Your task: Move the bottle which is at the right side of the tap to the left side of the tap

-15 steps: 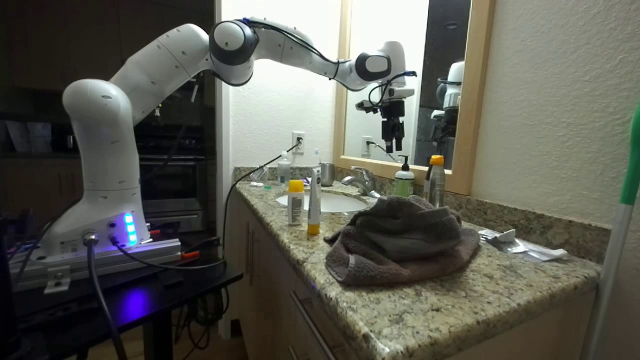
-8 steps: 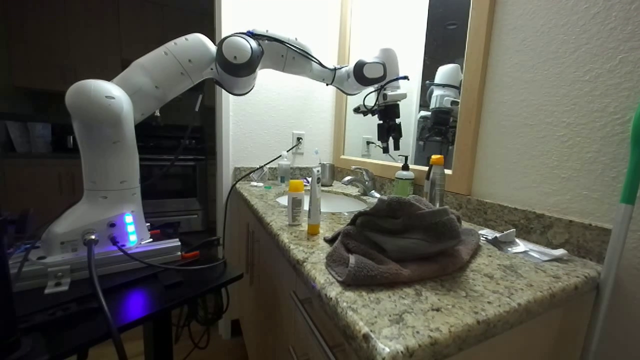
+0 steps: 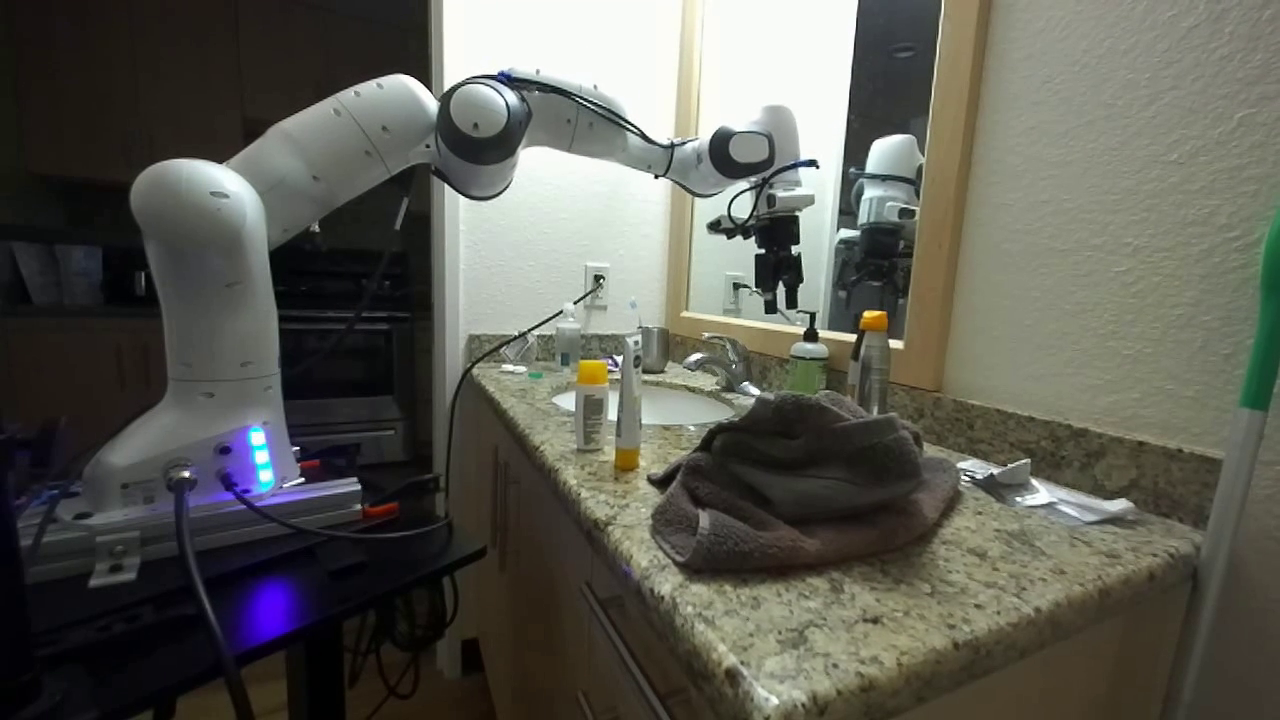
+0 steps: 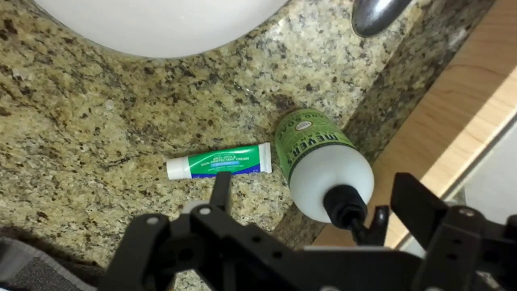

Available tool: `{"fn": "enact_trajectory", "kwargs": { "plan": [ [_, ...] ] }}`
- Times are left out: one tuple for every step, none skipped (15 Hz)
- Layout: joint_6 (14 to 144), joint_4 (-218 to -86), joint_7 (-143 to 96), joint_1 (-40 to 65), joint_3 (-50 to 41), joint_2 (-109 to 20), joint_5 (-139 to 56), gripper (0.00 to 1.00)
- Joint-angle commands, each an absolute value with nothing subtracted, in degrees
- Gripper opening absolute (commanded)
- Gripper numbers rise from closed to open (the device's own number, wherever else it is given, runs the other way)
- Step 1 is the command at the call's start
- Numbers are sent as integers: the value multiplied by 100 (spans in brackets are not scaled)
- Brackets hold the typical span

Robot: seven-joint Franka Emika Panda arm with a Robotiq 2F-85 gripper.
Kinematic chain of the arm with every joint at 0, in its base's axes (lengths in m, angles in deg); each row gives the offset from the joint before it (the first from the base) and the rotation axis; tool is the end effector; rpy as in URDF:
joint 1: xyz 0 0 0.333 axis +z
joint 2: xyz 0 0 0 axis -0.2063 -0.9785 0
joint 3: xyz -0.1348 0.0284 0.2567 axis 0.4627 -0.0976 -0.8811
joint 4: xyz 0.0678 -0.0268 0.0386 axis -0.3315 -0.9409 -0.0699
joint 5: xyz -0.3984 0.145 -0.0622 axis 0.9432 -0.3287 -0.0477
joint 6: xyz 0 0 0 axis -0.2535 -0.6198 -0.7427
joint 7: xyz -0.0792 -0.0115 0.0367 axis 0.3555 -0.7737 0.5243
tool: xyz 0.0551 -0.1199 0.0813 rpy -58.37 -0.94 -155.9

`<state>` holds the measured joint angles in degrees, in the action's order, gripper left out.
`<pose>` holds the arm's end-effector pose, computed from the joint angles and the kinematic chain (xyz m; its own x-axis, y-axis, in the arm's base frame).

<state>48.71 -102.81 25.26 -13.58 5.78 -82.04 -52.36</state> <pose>0.6886 -0.4419 0.3334 0.0263 -0.9915 0.1274 -0.9963 -0.0365 -0.0782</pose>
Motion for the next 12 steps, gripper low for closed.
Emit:
{"fn": "enact_trajectory", "kwargs": {
  "plan": [
    [4306,-9728,1981,-1670,343,-8608,-5277,100],
    [4270,-9646,1894,-1725,328,-8703,-5291,100],
    [4209,-9543,1827,-1774,335,-8760,-5279,100],
    [4211,-9453,1807,-1823,311,-8833,-5307,100],
    [4225,-9339,1835,-1887,276,-8886,-5363,100],
    [4449,-9834,1958,-1702,421,-8659,-5259,100],
    [4443,-9734,1950,-1756,399,-8714,-5275,100],
    [4432,-9674,1947,-1788,382,-8745,-5280,100],
    [4419,-9645,1947,-1800,373,-8752,-5280,100],
    [4363,-9654,1880,-1814,301,-8719,-5348,100],
    [4220,-9626,1773,-1834,224,-8680,-5414,100],
    [4130,-9637,1687,-1835,163,-8646,-5466,100]
  ]
}}
